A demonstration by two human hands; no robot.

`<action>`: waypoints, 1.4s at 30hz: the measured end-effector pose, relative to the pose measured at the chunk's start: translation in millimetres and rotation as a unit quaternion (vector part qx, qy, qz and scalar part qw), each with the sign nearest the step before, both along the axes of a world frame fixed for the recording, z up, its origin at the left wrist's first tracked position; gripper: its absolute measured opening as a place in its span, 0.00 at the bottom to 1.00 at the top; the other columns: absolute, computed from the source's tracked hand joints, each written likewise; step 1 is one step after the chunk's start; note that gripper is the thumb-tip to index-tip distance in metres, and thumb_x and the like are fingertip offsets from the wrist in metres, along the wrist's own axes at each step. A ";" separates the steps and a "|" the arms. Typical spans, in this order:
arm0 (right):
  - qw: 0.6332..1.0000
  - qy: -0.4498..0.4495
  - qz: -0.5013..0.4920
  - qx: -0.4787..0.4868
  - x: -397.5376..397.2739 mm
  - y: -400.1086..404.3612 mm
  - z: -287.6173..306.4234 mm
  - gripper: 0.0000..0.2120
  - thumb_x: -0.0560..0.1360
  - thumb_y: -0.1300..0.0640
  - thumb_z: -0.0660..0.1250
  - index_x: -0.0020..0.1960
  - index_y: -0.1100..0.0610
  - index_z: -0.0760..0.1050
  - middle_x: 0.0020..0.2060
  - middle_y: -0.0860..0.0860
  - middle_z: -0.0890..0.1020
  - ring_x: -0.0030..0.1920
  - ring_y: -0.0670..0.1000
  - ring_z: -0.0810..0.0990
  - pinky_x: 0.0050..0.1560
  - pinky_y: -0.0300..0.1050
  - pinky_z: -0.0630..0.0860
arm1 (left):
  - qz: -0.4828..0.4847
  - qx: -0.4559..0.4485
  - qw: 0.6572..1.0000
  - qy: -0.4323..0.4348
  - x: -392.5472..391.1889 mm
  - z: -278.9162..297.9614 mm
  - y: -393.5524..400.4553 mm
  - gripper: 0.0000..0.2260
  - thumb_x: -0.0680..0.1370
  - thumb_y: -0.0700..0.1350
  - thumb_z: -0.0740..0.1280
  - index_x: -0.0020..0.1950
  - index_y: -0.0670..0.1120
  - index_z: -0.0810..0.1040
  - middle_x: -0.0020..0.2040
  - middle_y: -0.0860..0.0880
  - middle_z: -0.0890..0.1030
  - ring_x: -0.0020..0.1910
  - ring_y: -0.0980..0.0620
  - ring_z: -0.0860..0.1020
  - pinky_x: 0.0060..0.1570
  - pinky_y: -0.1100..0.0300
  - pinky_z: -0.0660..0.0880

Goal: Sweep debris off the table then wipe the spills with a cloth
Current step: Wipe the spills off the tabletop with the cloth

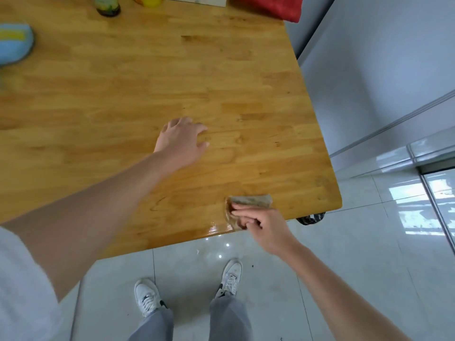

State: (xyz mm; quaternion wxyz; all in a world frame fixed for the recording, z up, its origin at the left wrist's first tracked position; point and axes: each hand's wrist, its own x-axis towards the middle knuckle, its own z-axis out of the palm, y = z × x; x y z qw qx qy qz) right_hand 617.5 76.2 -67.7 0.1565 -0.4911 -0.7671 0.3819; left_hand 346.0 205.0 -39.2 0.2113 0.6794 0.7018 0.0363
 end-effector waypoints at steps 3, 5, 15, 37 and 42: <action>0.942 0.010 -0.335 0.001 54.4 39.0 8.8 0.23 0.78 0.68 0.62 0.50 0.40 0.82 0.42 0.49 0.86 0.23 0.42 0.74 0.26 0.43 0.74 | 0.016 -0.021 1.000 0.014 -46.6 4.5 -9.7 0.22 0.81 0.57 0.61 0.74 0.58 0.68 0.77 0.46 0.61 0.75 0.40 0.59 0.70 0.43 0.64; 0.863 0.003 -0.505 -0.030 46.6 52.4 10.5 0.18 0.80 0.63 0.59 0.54 0.44 0.82 0.45 0.53 0.85 0.29 0.51 0.80 0.36 0.54 0.81 | 0.026 -0.042 0.999 0.012 -75.3 4.6 -17.4 0.22 0.81 0.56 0.61 0.75 0.58 0.67 0.78 0.45 0.59 0.76 0.39 0.57 0.69 0.42 0.65; 0.998 -0.015 0.028 -0.048 -135.4 -37.8 0.7 0.17 0.78 0.64 0.63 0.59 0.49 0.82 0.57 0.39 0.83 0.31 0.36 0.78 0.29 0.27 0.68 | -0.017 -0.078 0.997 -0.002 -93.8 -3.2 -35.7 0.26 0.81 0.51 0.65 0.77 0.58 0.62 0.80 0.43 0.52 0.78 0.36 0.47 0.76 0.38 0.52; 0.926 -0.038 -0.375 0.001 -196.4 13.3 9.0 0.20 0.79 0.65 0.60 0.66 0.48 0.77 0.63 0.38 0.77 0.56 0.51 0.83 0.52 0.54 0.81 | 0.010 -0.065 0.998 0.014 -203.5 8.3 -57.9 0.20 0.83 0.50 0.58 0.75 0.54 0.66 0.75 0.47 0.66 0.74 0.42 0.63 0.70 0.43 0.66; 0.993 -0.004 0.120 0.008 -297.1 -79.5 -3.6 0.16 0.78 0.56 0.59 0.60 0.49 0.82 0.63 0.42 0.80 0.46 0.20 0.72 0.45 0.21 0.70 | 0.015 -0.089 0.995 0.032 -211.4 -0.3 -76.2 0.21 0.83 0.51 0.58 0.77 0.59 0.62 0.80 0.45 0.54 0.77 0.38 0.51 0.74 0.40 0.57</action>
